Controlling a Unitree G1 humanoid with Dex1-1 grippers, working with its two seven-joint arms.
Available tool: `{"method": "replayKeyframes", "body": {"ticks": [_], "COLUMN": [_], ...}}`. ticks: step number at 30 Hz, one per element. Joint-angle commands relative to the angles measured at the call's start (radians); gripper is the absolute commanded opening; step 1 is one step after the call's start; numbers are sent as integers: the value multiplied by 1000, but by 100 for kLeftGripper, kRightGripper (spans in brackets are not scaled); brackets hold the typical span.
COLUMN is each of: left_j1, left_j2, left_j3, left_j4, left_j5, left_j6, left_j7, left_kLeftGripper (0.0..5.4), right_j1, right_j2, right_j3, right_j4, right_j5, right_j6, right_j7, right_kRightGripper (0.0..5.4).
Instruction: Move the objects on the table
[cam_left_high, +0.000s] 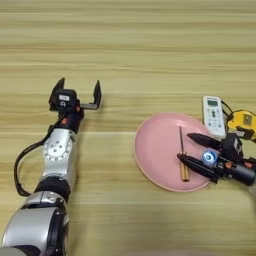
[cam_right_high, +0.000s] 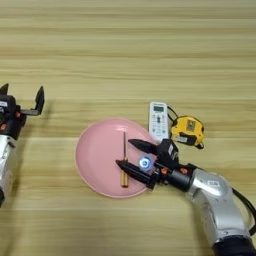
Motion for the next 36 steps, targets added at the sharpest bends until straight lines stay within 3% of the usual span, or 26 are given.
{"method": "replayKeyframes", "body": {"ticks": [1,10,32,36], "left_j1": [-17,-20,-15,-16], "left_j2": [5,3,-1,-2], "left_j3": [-1,-2,-1,-2], "left_j4": [12,16,15,16], "left_j5": [9,10,8,9], "left_j6": [0,-2,-5,-5], "left_j7": [-3,-3,-2,-1], "left_kLeftGripper": [540,540,540,540], "right_j1": [-9,2,0,-20], "right_j2": [3,-3,30,42], "right_j3": [-16,-10,-1,-26], "right_j4": [-45,-137,-243,-242], "right_j5": [24,41,34,33], "right_j6": [27,58,63,58], "right_j7": [-6,-9,-96,-146], "right_kRightGripper": [429,539,539,539]}}
